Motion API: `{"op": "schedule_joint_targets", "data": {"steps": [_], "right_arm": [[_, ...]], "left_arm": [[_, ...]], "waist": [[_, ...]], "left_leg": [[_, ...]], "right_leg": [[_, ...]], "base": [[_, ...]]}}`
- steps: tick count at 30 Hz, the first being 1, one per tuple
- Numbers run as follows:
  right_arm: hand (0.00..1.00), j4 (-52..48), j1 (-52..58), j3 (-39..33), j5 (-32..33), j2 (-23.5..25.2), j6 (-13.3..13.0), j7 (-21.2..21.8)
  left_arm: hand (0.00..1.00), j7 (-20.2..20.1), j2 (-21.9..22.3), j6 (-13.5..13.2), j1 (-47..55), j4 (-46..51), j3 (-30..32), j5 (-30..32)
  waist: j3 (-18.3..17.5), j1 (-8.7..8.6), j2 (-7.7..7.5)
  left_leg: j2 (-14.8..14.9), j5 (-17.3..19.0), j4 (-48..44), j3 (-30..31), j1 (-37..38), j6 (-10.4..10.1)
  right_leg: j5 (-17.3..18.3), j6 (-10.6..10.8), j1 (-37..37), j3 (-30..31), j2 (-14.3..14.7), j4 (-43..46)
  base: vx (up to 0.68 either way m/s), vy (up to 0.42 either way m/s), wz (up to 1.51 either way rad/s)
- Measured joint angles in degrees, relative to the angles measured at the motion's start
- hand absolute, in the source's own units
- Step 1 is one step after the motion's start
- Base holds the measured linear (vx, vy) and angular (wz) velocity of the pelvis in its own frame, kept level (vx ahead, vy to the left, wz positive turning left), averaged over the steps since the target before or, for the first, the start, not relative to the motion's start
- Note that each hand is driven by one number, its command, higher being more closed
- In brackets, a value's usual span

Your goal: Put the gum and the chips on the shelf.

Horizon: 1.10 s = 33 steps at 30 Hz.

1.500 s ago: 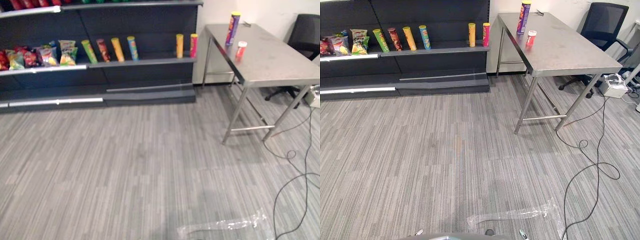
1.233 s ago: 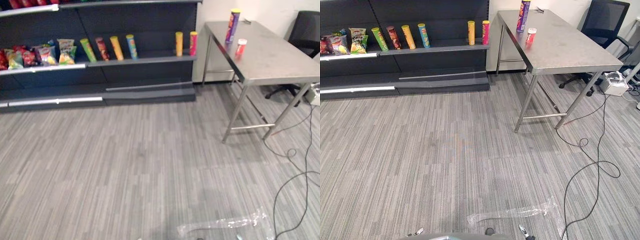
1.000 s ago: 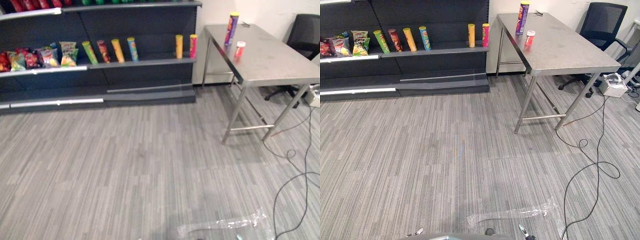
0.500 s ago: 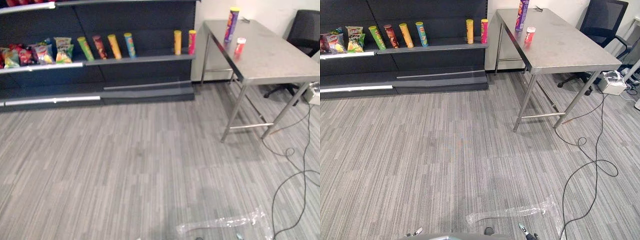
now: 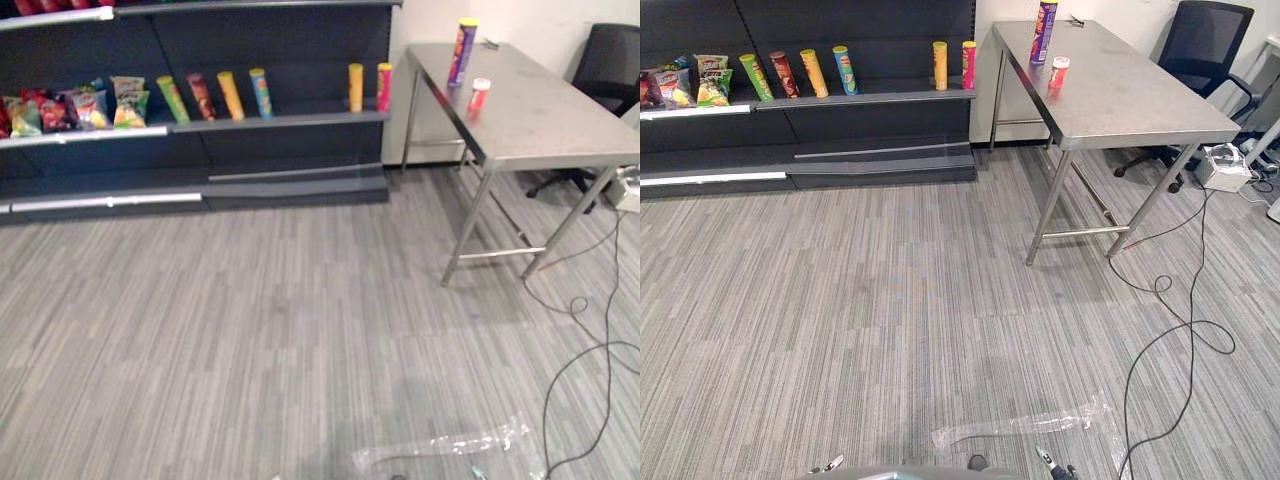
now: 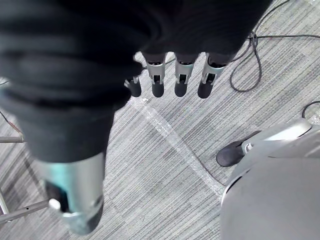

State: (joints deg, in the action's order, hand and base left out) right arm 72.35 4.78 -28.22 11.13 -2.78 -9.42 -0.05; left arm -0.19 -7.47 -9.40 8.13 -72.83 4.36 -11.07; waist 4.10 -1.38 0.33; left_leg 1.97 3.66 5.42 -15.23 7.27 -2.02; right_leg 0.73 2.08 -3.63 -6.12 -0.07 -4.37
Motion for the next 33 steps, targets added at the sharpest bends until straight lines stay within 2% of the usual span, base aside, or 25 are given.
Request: {"op": "schedule_joint_targets", "data": {"steps": [5, 9, 11, 12, 14, 15, 16, 17, 19, 20, 22, 25, 26, 27, 28, 29, 30, 31, 33], "right_arm": [[0.00, -0.2, -0.4, -0.1, 0.2, -0.2, 0.1, 1.6], [0.00, -0.8, -1.2, -0.5, 1.3, -0.2, 0.1, 2.1], [0.00, -0.7, -1.3, -0.6, 2.9, 0.3, 0.0, 2.1], [0.00, -0.7, -1.3, -0.6, 2.9, 0.5, 0.0, 2.1], [0.00, -0.4, -1.2, -0.5, 2.9, 0.7, 0.0, 2.3], [0.00, -0.1, -1.1, -0.5, 2.9, 0.8, 0.0, 2.4], [0.00, 0.0, -1.1, -0.7, 2.9, 0.6, 0.0, 2.4], [0.00, -0.1, -1.1, -0.6, 2.9, 0.2, -0.1, 2.4], [0.00, -0.1, -1.1, -0.7, 2.9, -0.3, -0.1, 2.3], [0.00, -0.1, -1.2, -0.7, 2.9, -0.7, -0.1, 2.2], [0.00, -0.3, -1.4, -0.7, 3.0, -0.8, -0.1, 2.1], [0.00, -1.4, -1.7, -0.5, 4.8, -0.8, -0.1, 1.9], [0.00, -1.6, -2.0, -0.1, 5.2, -1.3, -0.1, 1.9], [0.00, -1.7, -2.4, 0.7, 5.2, -1.5, -0.1, 1.9], [0.00, -1.6, -2.5, 1.7, 5.2, -1.5, -0.1, 1.9], [0.00, -1.6, -3.0, 1.8, 5.2, -0.8, -0.1, 2.1], [0.00, -1.2, -3.5, 1.6, 5.2, -0.1, -0.2, 2.3], [0.00, -1.1, -3.8, 1.5, 5.2, 0.5, -0.3, 2.7], [0.00, -0.9, -3.7, 0.5, 5.2, 1.0, -0.4, 3.0]], "left_arm": [[0.00, -0.1, 0.0, 0.0, -0.6, 0.0, -0.1, 0.0], [0.00, -0.1, -0.1, 0.0, -1.6, 0.1, 0.1, -0.1], [0.00, -0.1, -0.5, 0.0, -2.2, 0.1, 0.5, -0.2], [0.00, -0.1, -0.9, 0.0, -2.6, 0.2, 0.5, -0.7], [0.00, -0.1, -1.3, 0.0, -3.3, 0.2, 0.6, -2.4], [0.00, -0.1, -1.5, 0.0, -3.3, 0.7, 0.9, -2.6], [0.00, -0.3, -1.0, 0.0, -3.3, 1.1, 2.6, -4.4], [0.00, -0.3, -0.6, 0.0, -3.1, 1.1, 3.2, -6.2], [0.00, -0.5, -0.2, 0.0, -2.9, 1.1, 3.9, -8.4], [0.00, -0.8, 0.1, 0.0, -3.1, 1.1, 3.9, -9.6], [0.00, -1.4, 0.3, -0.1, -3.2, 1.1, 3.9, -11.4], [0.00, -1.3, 0.5, -0.1, -3.2, 1.1, 3.7, -11.3], [0.00, -1.3, 0.8, -0.1, -3.2, 1.1, 2.9, -11.3], [0.00, -1.3, 0.7, -0.1, -3.3, 1.1, 2.4, -11.1], [0.00, -1.4, 0.7, -0.1, -3.2, 1.1, 2.3, -11.1], [0.00, -1.3, 0.1, -0.1, -2.9, 1.1, 2.3, -10.9], [0.00, -1.2, -0.5, -0.4, -3.2, 1.1, 2.2, -10.6], [0.00, -1.3, -1.1, -0.5, -3.7, 0.8, 1.9, -10.2], [0.00, -1.3, -1.2, -0.6, -3.9, 0.7, 1.6, -10.0]], "waist": [[1.2, -0.02, 0.22], [3.2, -0.07, 0.15], [4.1, -0.13, -0.63], [4.5, -0.17, -1.31], [5.6, -0.11, -2.17], [6.2, -0.14, -2.87], [7.0, 0.20, -2.76], [7.9, 0.29, -2.74], [8.2, -0.02, -1.66], [8.3, 0.00, -1.22], [8.5, 0.10, -0.93], [8.6, 0.11, -0.36], [8.6, 0.28, 0.65], [8.7, 0.31, 0.75], [8.2, 0.53, 0.35], [7.4, 0.75, -0.71], [6.5, 0.52, -1.87], [6.2, 0.35, -2.20], [6.1, 0.40, -2.12]], "left_leg": [[0.1, 0.0, 0.0, 0.2, -0.3, 0.0], [0.2, -0.2, 0.0, 0.5, -1.3, -0.2], [0.0, 0.8, -2.5, 1.4, -2.5, -1.6], [0.0, 2.2, -5.8, 1.7, -4.0, -3.0], [0.6, 4.7, -15.0, 1.5, -7.9, -3.4], [1.4, 5.2, -23.7, 1.3, -11.8, -3.6], [3.0, 5.2, -33.4, 1.5, -15.6, -3.6], [4.2, 5.9, -39.1, 2.1, -17.9, -3.8], [5.6, 7.7, -43.1, 3.1, -20.2, -3.5], [6.4, 8.4, -42.4, 3.5, -22.0, -3.4], [7.5, 7.5, -36.3, 3.5, -24.8, -2.7], [7.6, 0.8, -19.2, 5.1, -25.7, -3.6], [8.2, -1.3, -14.3, 5.6, -25.7, -3.9], [8.3, -5.9, -14.9, 5.0, -25.4, -4.0], [6.9, -7.7, -15.6, 4.7, -24.9, -2.7], [5.5, -5.7, -16.9, 3.2, -24.9, -1.0], [4.3, -3.4, -18.1, 1.7, -25.5, -0.2], [3.0, -2.2, -19.5, 0.9, -25.9, 1.0], [2.2, -0.2, -20.7, -0.6, -24.7, 3.3]], "right_leg": [[0.3, -0.3, 0.7, -0.2, 0.1, 1.4], [4.1, -0.8, 4.9, -0.6, -0.4, 8.8], [7.3, -1.1, 7.1, -1.3, -1.5, 14.2], [8.8, -1.3, 8.2, -1.7, -2.3, 16.8], [11.3, -1.8, 9.0, -2.9, -3.4, 20.0], [12.3, -2.2, 8.6, -3.4, -3.9, 20.9], [12.7, -2.5, 7.3, -3.8, -3.9, 21.5], [13.2, -2.8, 6.2, -4.0, -3.5, 21.7], [14.6, -2.9, 4.5, -4.6, -3.2, 22.1], [15.4, -3.1, 3.9, -4.5, -3.3, 22.3], [16.4, -2.3, 3.8, -4.5, -3.7, 22.3], [18.2, -0.3, 3.0, -3.5, -4.8, 22.3], [19.0, 0.9, 2.7, -2.3, -4.7, 22.0], [19.5, 1.9, 1.6, -0.6, -5.4, 21.1], [19.6, 2.0, 0.8, 0.7, -6.7, 19.7], [19.5, 2.1, 0.1, 1.8, -8.5, 17.8], [17.5, 3.4, 0.0, 2.7, -10.1, 16.6], [14.9, 4.3, 0.3, 4.2, -11.4, 16.4], [11.3, 5.0, 0.6, 7.7, -12.3, 18.0]], "base": [[0.00, 0.000, 0.00], [-0.01, -0.018, 0.05], [0.00, -0.053, 0.26], [0.01, -0.090, 0.40], [0.00, -0.114, 0.41], [0.00, -0.142, 0.30], [0.03, -0.140, 0.20], [0.06, -0.086, 0.06], [0.07, -0.002, 0.10], [0.13, 0.070, 0.12], [0.15, 0.110, 0.02], [0.25, 0.213, -0.12], [0.39, 0.369, -0.47], [0.36, 0.360, -0.64], [0.41, 0.386, -0.58], [0.46, 0.347, -0.49], [0.57, 0.356, -0.31], [0.49, 0.276, -0.15], [0.46, 0.292, -0.17]]}}
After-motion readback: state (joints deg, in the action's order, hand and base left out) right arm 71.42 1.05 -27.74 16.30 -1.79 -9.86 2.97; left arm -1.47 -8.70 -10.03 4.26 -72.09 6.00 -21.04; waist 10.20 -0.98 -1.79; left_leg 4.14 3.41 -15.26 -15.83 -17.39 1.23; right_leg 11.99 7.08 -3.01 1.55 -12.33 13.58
